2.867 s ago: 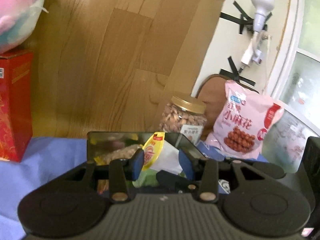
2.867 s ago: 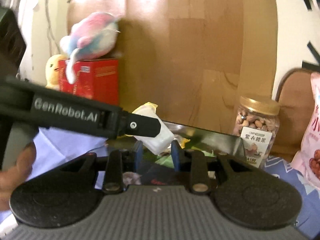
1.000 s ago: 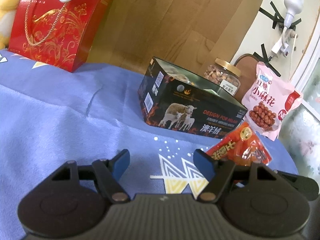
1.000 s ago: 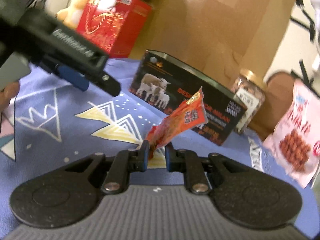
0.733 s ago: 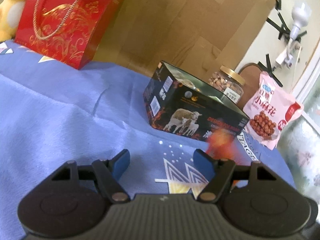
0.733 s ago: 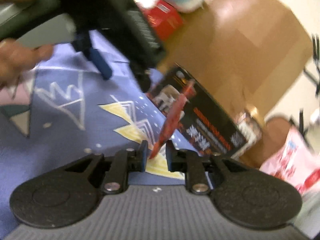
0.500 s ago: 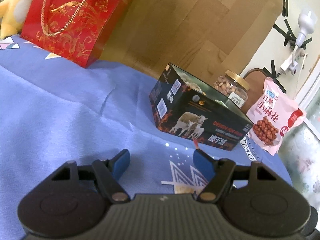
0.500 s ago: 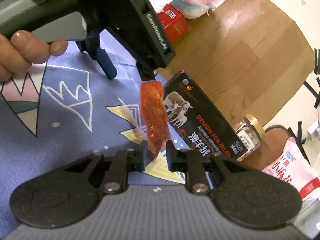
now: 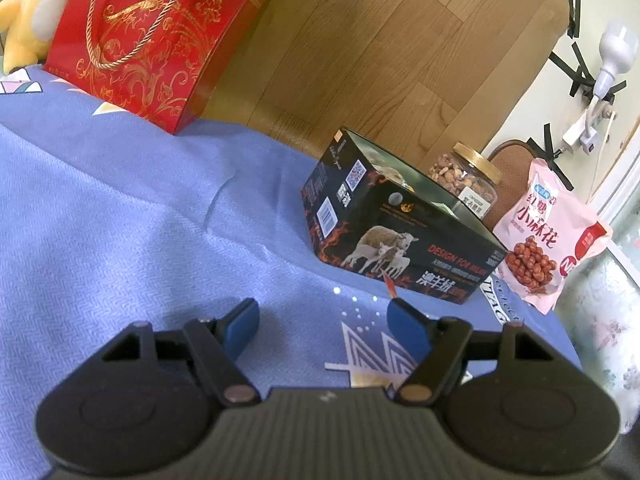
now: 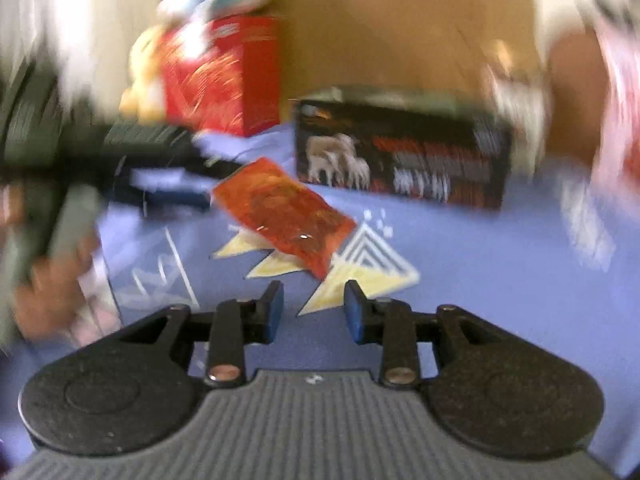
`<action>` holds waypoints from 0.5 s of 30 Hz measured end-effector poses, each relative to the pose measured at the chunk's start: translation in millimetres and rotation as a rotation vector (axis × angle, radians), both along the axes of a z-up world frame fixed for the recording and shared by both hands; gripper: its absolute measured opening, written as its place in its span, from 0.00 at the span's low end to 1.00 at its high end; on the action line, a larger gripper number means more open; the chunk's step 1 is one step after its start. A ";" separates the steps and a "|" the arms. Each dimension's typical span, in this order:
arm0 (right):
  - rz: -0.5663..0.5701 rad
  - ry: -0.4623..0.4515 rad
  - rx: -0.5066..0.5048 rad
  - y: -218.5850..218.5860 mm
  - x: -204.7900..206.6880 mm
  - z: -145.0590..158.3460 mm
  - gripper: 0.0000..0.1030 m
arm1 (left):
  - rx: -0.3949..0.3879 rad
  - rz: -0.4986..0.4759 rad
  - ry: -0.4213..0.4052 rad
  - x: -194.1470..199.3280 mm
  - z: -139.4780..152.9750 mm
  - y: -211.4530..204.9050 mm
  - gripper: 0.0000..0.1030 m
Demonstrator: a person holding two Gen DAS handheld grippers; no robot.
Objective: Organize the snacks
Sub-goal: 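Lift the red snack pack toward the left gripper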
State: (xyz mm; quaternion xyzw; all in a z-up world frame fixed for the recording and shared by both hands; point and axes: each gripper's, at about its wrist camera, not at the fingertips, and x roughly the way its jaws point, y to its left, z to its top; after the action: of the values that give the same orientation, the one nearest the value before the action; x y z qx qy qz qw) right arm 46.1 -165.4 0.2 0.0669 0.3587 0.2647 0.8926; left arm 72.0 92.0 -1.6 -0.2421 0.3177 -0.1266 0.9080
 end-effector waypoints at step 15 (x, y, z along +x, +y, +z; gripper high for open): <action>-0.115 0.306 0.409 -10.2 40.5 -16.0 0.38 | -0.044 -0.088 -0.007 -1.5 -0.2 -5.6 0.72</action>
State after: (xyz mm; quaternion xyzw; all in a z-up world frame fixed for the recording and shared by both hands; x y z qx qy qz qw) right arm 86.7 -175.6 -15.8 0.3054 0.4243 0.2671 0.8095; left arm 70.5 86.4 -1.8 -0.2474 0.3222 -0.1741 0.8970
